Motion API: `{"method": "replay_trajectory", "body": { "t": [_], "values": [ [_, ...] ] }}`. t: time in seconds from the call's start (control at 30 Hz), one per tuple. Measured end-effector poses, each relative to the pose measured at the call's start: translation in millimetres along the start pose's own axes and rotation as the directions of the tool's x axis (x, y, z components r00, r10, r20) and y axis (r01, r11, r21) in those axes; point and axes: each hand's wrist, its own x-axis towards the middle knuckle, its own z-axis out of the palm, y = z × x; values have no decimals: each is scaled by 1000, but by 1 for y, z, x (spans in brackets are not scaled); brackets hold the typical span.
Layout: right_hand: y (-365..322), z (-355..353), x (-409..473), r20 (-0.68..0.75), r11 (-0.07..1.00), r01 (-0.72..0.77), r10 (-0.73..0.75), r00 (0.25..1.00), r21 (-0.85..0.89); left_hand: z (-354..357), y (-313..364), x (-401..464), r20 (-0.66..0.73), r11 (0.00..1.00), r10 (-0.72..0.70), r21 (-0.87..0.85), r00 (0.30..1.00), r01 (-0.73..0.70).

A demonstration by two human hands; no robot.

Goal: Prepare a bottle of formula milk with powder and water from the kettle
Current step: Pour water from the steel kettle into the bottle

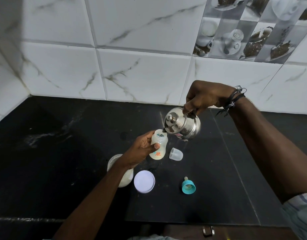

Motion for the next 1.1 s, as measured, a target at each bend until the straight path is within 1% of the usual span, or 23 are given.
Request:
{"method": "replay_trajectory", "body": {
  "t": [0.27,0.63,0.87,1.1],
  "values": [
    [-5,0,-3,-7,999,10,-10,1000,-35,-1,-7,5,-7,998,8,60,1000,-8],
    [-9,0,-1,-9,997,-2,1,1000,-77,-3,-11,7,9,1000,20,-5,1000,-20],
    [-10,-2,0,-17,994,-5,3,1000,-109,-4,-10,7,6,1000,3,30,1000,-3],
    [-13,-1,3,-14,993,-8,6,1000,-117,-5,-12,9,-5,1000,6,18,1000,-6]
  ]
}}
